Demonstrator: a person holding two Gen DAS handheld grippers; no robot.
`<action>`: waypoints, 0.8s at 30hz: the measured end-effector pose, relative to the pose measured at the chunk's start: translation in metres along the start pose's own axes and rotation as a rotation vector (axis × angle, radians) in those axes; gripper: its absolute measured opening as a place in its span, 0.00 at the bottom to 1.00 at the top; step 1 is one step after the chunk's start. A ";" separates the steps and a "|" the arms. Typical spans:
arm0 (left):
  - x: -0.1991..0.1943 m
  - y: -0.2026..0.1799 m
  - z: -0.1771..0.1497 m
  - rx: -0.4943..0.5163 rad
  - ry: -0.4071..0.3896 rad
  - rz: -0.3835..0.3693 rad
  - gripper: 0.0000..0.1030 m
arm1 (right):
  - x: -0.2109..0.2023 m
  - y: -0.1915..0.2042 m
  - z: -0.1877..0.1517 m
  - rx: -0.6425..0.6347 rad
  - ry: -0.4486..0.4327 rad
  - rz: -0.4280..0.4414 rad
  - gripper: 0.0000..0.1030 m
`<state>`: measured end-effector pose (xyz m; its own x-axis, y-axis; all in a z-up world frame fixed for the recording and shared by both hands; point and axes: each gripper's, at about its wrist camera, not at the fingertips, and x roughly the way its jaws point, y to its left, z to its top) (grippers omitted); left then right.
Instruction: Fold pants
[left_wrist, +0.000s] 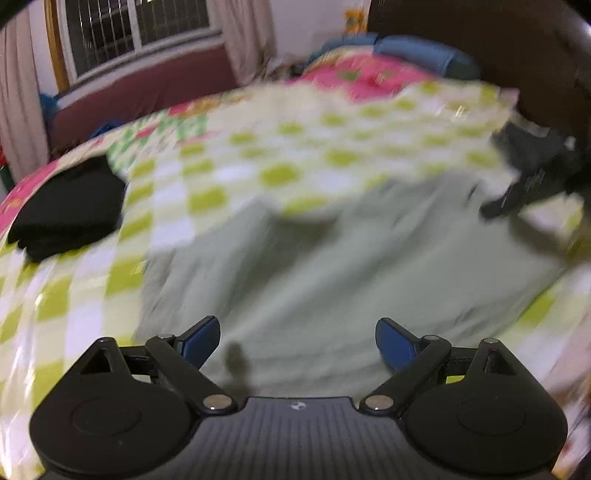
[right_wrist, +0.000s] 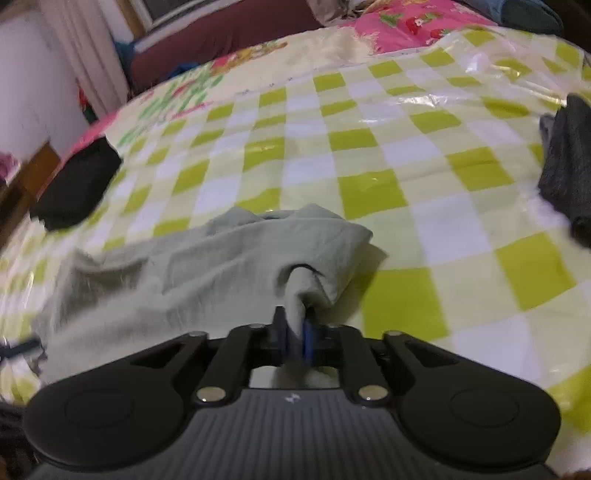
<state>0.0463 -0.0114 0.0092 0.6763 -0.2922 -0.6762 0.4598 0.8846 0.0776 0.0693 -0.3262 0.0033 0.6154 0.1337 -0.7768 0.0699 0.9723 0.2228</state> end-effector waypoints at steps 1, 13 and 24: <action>-0.001 -0.003 0.006 0.005 -0.023 -0.004 1.00 | -0.005 -0.001 0.002 -0.007 -0.028 -0.033 0.21; 0.025 0.030 -0.024 -0.040 0.091 0.092 1.00 | 0.035 0.102 0.024 -0.113 0.005 0.244 0.30; 0.013 0.026 -0.033 -0.015 0.038 0.013 1.00 | 0.092 0.227 0.057 -0.463 0.212 0.396 0.59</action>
<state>0.0479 0.0200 -0.0219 0.6594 -0.2671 -0.7028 0.4428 0.8934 0.0759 0.1863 -0.1041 0.0159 0.3531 0.4884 -0.7980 -0.5056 0.8172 0.2765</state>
